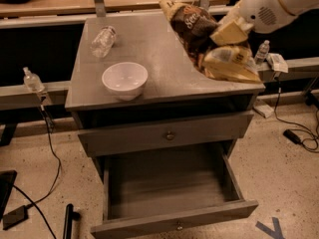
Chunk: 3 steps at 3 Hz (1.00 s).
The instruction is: Place brown chip bag into middle drawer
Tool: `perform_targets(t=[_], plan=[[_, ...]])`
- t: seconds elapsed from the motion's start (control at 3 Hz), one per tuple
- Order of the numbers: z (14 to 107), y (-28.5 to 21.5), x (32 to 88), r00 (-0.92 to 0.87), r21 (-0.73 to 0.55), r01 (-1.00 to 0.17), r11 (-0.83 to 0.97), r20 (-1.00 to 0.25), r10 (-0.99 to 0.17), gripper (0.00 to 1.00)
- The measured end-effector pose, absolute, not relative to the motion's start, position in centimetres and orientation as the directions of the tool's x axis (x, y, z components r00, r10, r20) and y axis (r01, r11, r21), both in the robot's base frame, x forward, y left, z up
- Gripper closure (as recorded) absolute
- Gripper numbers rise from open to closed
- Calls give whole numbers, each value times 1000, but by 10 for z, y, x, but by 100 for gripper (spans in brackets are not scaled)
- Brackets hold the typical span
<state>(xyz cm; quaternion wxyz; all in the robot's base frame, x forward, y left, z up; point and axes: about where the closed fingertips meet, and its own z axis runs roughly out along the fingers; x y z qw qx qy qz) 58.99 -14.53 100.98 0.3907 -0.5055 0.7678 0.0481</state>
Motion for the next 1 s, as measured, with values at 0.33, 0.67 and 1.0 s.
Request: perform_targets(t=[0.33, 0.67, 1.0], plan=[[966, -132, 551, -160, -263, -861, 435, -672, -723, 100], [952, -139, 523, -143, -234, -880, 413, -699, -701, 100], [952, -125, 533, -91, -216, -913, 346, -719, -689, 100]])
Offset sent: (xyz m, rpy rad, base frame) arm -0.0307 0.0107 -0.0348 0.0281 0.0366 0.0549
